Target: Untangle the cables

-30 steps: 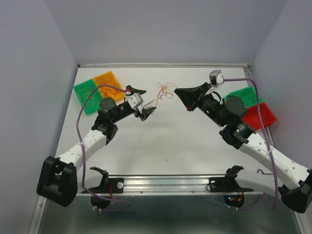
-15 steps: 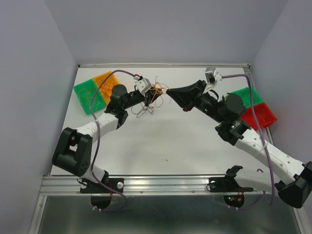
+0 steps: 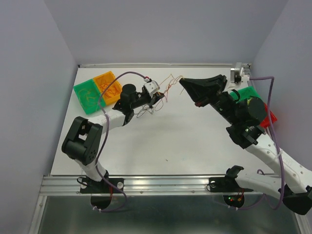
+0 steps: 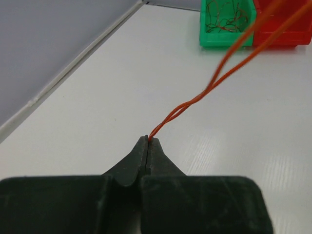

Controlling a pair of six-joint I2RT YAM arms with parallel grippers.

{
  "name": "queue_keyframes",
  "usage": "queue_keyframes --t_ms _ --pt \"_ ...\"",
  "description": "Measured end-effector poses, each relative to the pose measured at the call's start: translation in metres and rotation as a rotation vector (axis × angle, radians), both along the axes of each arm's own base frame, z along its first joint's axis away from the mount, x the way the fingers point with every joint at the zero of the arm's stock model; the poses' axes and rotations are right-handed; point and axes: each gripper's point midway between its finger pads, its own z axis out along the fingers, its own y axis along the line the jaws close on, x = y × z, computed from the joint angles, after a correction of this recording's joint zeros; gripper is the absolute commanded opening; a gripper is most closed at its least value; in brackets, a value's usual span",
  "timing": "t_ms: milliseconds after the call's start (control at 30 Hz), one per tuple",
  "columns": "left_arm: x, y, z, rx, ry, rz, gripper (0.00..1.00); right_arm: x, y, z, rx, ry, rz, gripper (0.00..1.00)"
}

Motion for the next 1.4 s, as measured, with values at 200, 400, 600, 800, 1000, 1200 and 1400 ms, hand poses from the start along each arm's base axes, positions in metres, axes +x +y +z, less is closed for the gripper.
queue_keyframes --t_ms 200,400,600,800,1000,1200,1400 --pt "0.026 -0.001 -0.035 0.074 0.081 0.062 0.0 -0.024 -0.038 0.075 0.113 -0.142 -0.081 0.01" --pt "0.042 0.003 -0.062 0.143 0.143 0.117 0.0 -0.058 -0.074 0.14 0.214 -0.276 -0.119 0.01" --pt "0.043 0.011 -0.07 0.194 0.155 0.149 0.67 -0.054 -0.078 0.135 0.209 -0.265 -0.15 0.01" --pt "0.031 0.022 -0.026 0.186 0.06 0.16 0.75 -0.018 -0.051 0.084 0.114 -0.151 -0.168 0.01" --pt "0.006 0.042 0.053 0.136 -0.112 0.186 0.89 0.025 -0.018 0.01 -0.034 0.006 -0.182 0.01" --pt "-0.035 0.066 0.102 0.08 -0.247 0.205 0.99 0.049 -0.002 -0.051 -0.146 0.126 -0.206 0.01" --pt "-0.061 0.071 0.103 0.091 -0.318 0.154 0.99 0.06 0.0 -0.079 -0.185 0.177 -0.232 0.0"
